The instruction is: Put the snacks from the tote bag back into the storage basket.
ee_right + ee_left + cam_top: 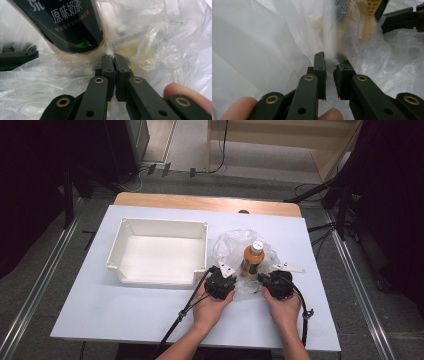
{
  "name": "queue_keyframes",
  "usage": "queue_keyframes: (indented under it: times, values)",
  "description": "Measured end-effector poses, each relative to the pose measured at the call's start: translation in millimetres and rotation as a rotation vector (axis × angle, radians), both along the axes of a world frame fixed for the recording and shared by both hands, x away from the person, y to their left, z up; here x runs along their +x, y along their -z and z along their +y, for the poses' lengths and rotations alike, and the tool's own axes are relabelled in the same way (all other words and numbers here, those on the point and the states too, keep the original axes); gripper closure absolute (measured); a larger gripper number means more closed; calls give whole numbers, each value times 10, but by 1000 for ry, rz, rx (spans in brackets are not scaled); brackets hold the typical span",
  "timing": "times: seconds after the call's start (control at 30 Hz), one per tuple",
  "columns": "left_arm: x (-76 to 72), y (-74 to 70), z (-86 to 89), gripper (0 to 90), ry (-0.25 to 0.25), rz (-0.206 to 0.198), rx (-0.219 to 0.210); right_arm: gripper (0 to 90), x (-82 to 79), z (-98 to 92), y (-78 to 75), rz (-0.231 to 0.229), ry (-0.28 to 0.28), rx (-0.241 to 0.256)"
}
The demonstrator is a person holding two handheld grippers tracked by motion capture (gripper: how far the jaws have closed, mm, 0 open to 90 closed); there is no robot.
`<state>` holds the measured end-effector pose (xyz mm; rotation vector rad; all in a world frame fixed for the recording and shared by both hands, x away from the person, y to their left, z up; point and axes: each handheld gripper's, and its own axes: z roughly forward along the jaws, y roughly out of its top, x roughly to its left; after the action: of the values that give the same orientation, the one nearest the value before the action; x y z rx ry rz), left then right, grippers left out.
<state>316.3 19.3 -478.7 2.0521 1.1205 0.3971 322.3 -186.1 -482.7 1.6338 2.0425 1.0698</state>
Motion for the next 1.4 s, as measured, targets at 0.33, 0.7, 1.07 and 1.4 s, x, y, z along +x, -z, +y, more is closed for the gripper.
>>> queue_keyframes:
  times: [0.33,0.7,1.07,1.4]
  values:
    - [19,4,39,880,-2,20,-22,723,-181,-56,-164,-140,-6,59]
    - [27,8,44,899,-10,30,-38,889,192,-174,-314,-190,154,74]
    - [30,8,56,899,-12,37,-43,900,314,-176,12,0,160,-24]
    - [34,8,65,897,-10,43,-51,796,146,-266,-57,-169,172,66]
